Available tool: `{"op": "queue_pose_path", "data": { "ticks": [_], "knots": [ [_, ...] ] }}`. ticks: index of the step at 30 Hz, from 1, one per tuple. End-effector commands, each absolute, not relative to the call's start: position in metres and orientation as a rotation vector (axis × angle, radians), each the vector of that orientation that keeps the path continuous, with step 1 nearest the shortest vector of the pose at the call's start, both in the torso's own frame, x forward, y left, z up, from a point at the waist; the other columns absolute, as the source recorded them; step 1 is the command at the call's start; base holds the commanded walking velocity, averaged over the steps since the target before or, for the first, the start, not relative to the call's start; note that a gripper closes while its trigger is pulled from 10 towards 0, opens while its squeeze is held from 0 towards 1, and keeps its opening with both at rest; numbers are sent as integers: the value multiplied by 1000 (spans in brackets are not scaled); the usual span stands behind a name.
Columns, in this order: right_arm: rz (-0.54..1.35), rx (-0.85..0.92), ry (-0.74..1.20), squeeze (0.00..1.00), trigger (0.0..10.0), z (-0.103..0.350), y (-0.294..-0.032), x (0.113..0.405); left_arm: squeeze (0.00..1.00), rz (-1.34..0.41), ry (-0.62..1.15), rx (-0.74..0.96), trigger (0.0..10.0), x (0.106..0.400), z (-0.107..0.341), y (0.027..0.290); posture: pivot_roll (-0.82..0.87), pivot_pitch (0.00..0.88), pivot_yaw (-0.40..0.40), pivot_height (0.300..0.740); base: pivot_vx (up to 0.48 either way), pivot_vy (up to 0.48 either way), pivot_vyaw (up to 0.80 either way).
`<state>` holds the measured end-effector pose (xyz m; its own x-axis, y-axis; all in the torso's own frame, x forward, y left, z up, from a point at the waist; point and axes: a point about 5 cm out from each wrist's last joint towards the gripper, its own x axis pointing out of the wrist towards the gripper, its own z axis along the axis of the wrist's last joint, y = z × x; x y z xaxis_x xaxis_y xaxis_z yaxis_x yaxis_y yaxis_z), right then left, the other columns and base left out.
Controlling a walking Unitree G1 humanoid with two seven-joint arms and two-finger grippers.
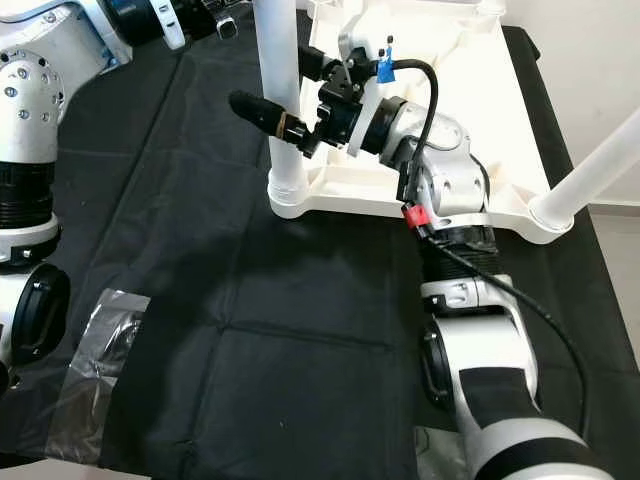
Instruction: Building children table
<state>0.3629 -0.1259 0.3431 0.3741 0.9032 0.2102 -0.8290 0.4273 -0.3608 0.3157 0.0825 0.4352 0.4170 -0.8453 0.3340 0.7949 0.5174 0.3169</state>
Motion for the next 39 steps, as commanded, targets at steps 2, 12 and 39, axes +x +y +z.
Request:
{"op": "queue_pose_path", "data": {
  "ticks": [2,12,39],
  "knots": [
    [1192,-224,-420,0,10000,348,-126,360,0,-1050,-424,140,0,319,424,84,76,238,10,740,0,0,0],
    [1274,-274,-409,0,0,362,-142,368,0,-1060,-414,141,0,319,420,82,83,251,18,740,0,0,0],
    [1432,-304,-361,0,0,347,-127,369,0,-1085,-404,135,0,312,424,83,97,267,21,740,0,0,0]
  ]
}}
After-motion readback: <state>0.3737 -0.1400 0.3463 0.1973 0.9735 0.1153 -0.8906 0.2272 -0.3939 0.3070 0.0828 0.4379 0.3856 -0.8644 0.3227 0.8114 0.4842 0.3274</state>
